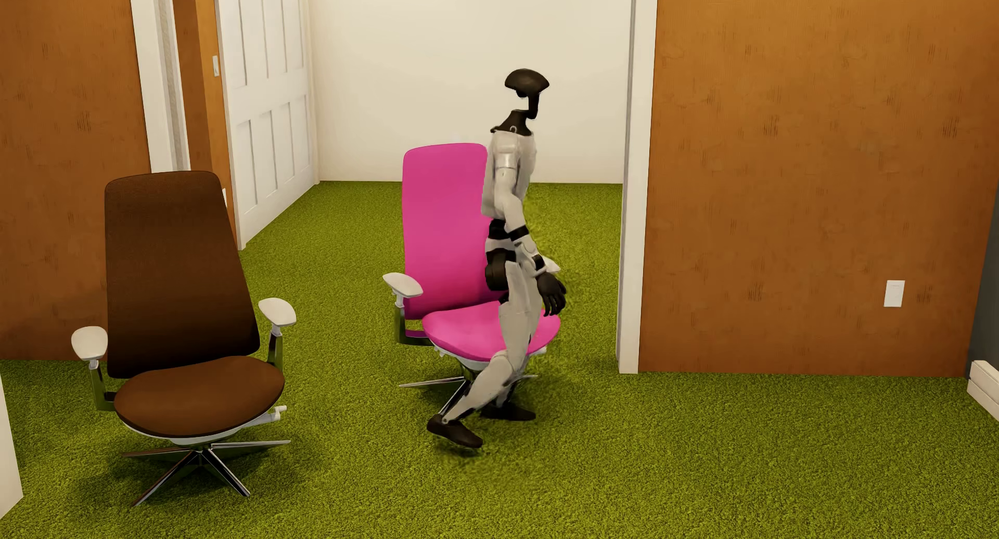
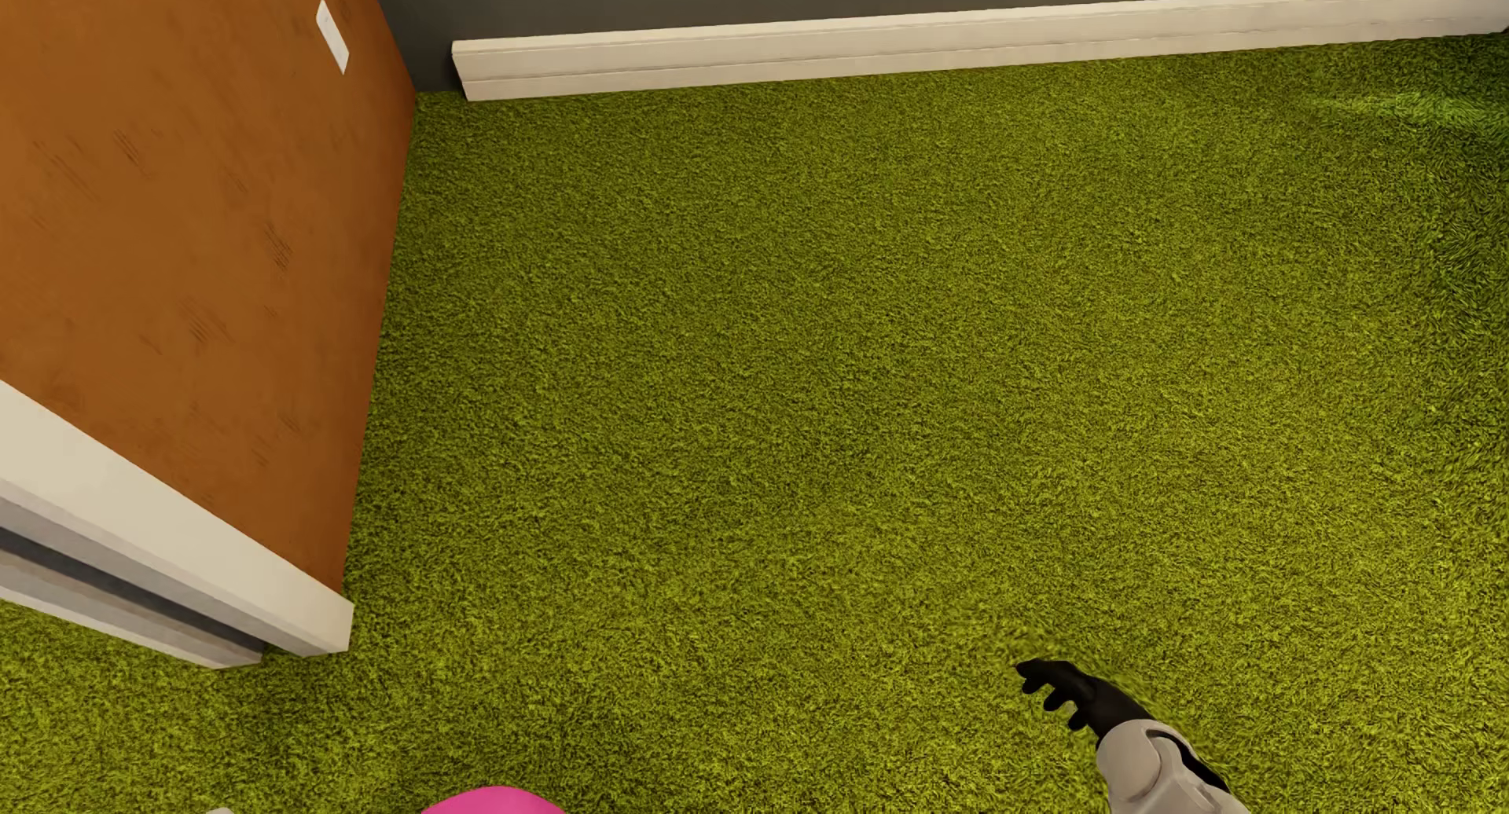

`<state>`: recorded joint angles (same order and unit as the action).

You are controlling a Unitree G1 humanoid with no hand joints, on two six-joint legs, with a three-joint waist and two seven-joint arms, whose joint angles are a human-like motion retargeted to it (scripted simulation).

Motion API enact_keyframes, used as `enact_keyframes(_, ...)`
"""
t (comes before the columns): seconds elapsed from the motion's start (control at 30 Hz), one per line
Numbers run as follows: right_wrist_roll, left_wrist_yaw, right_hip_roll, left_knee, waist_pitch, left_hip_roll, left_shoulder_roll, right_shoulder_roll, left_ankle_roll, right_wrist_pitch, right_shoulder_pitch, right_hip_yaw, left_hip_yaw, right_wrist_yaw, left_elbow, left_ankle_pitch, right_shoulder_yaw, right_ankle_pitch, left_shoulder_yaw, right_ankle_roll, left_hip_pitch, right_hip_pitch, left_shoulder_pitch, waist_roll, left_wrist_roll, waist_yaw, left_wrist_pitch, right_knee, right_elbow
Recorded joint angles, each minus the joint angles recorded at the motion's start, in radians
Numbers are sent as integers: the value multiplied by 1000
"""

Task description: Take a seat on the pink chair

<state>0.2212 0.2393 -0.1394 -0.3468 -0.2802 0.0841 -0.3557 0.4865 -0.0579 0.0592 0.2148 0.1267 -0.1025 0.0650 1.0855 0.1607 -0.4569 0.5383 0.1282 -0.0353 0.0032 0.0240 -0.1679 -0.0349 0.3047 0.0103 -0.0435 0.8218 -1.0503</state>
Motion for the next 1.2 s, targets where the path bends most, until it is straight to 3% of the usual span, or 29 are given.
enact_keyframes(0.07,-4,3,30,-43,48,12,19,52,27,-5,-15,59,-4,26,24,3,55,-76,71,46,-77,55,-10,37,-25,-15,5,-163,18)
enact_keyframes(0.13,-61,59,44,-8,19,-12,26,43,28,-8,7,62,-14,86,17,-11,44,-136,72,71,-85,72,21,22,-36,-23,4,-324,17)
enact_keyframes(0.17,-70,56,49,-39,2,-12,29,37,19,-42,13,46,-12,111,-5,-11,40,-129,64,99,-122,43,33,24,-44,-30,-21,-362,17)
enact_keyframes(0.2,-70,38,34,-137,-37,5,54,31,-11,8,40,27,10,156,14,18,8,-129,103,99,-193,-8,71,39,-56,-29,33,-337,-10)
enact_keyframes(0.23,-88,55,9,-292,-67,49,48,22,-62,30,56,0,56,148,3,36,0,-118,136,84,-305,-87,103,48,-67,-27,35,-281,-16)
enact_keyframes(0.3,-54,46,-67,-532,-129,110,27,8,-93,17,76,-8,121,122,-59,70,-18,-72,167,10,-489,-259,150,39,-36,-24,20,-107,-23)
enact_keyframes(0.33,-40,59,-101,-566,-159,112,21,8,-96,11,91,-28,136,108,-79,80,-33,-51,176,-10,-543,-364,187,36,-39,-15,39,6,-25)
enact_keyframes(0.37,-18,35,-121,-593,-176,97,14,12,-87,13,91,-85,185,88,-98,62,-37,-36,187,-28,-596,-476,218,45,5,-15,26,103,-20)
enact_keyframes(0.4,-14,79,-129,-625,-204,86,17,14,-110,22,91,-143,238,94,-141,109,-44,-17,207,-35,-627,-564,247,46,-23,-13,35,186,-11)
enact_keyframes(0.43,-5,98,-129,-679,-225,69,12,20,-78,20,86,-198,254,99,-162,198,-48,-3,225,-35,-668,-686,288,45,-13,-11,43,307,10)
enact_keyframes(0.47,27,89,-141,-793,-239,52,3,26,-62,-15,82,-239,265,88,-206,227,-35,24,228,-45,-757,-800,318,48,7,-10,38,417,24)
enact_keyframes(0.5,37,112,-187,-929,-268,35,8,34,-101,-5,79,-275,286,87,-228,245,-7,62,249,-83,-859,-877,370,62,23,-5,36,512,44)
enact_keyframes(0.57,-1,166,-229,-1138,-339,57,-11,19,-117,-30,52,-333,262,167,-294,350,27,138,286,-114,-948,-1004,448,49,38,-14,18,708,82)
enact_keyframes(0.6,-24,201,-212,-1249,-361,86,-34,4,-156,-38,46,-361,281,219,-331,392,15,168,284,-101,-993,-1064,471,36,40,-15,7,799,101)
enact_keyframes(0.63,-21,199,-200,-1343,-389,88,-82,-19,-164,-44,40,-399,296,250,-370,421,34,193,283,-101,-1034,-1117,500,27,28,-4,12,882,129)
enact_keyframes(0.67,-58,237,-193,-1421,-425,89,-82,-43,-176,-32,51,-427,305,290,-395,454,66,210,272,-104,-1046,-1156,524,12,28,-1,-23,958,148)
enact_keyframes(0.7,-57,242,-187,-1490,-440,92,-104,-49,-181,-21,47,-465,314,315,-401,465,72,205,285,-116,-1079,-1197,548,12,22,4,-19,1020,178)
enact_keyframes(0.73,-50,290,-186,-1533,-461,104,-117,-51,-187,-22,53,-468,319,336,-390,468,68,203,307,-122,-1082,-1196,568,14,0,3,-34,1052,190)
enact_keyframes(0.8,-28,311,-205,-1547,-515,121,-115,-79,-203,-31,68,-440,329,341,-344,438,54,170,325,-141,-1047,-1139,594,18,-28,10,-55,1044,160)
enact_keyframes(0.83,-45,307,-212,-1556,-515,139,-99,-85,-231,-47,55,-429,333,347,-329,415,43,154,328,-153,-1038,-1122,596,17,-50,8,-54,1042,140)
enact_keyframes(0.9,-16,312,-208,-1589,-498,183,-84,-85,-241,-50,29,-417,332,274,-303,409,43,152,321,-157,-1002,-1074,562,13,-42,9,-79,1055,135)
enact_keyframes(0.93,-13,319,-220,-1610,-491,183,-74,-79,-233,-21,19,-409,333,261,-294,428,41,172,323,-164,-987,-1043,548,22,-42,11,-79,1069,139)
enact_keyframes(0.97,13,308,-226,-1614,-479,179,-62,-83,-214,-35,9,-403,325,242,-283,456,40,188,323,-163,-957,-1017,536,20,-55,13,-66,1076,131)
enact_keyframes(1.07,-60,328,-235,-1622,-457,168,1,-141,-191,-39,17,-389,329,272,-189,507,70,202,325,-178,-923,-975,554,24,-96,1,-83,1078,30)
enact_keyframes(1.2,-61,344,-251,-1627,-458,177,30,-149,-205,-62,33,-375,320,267,-156,504,68,197,309,-190,-911,-956,551,11,-117,5,-100,1074,-22)
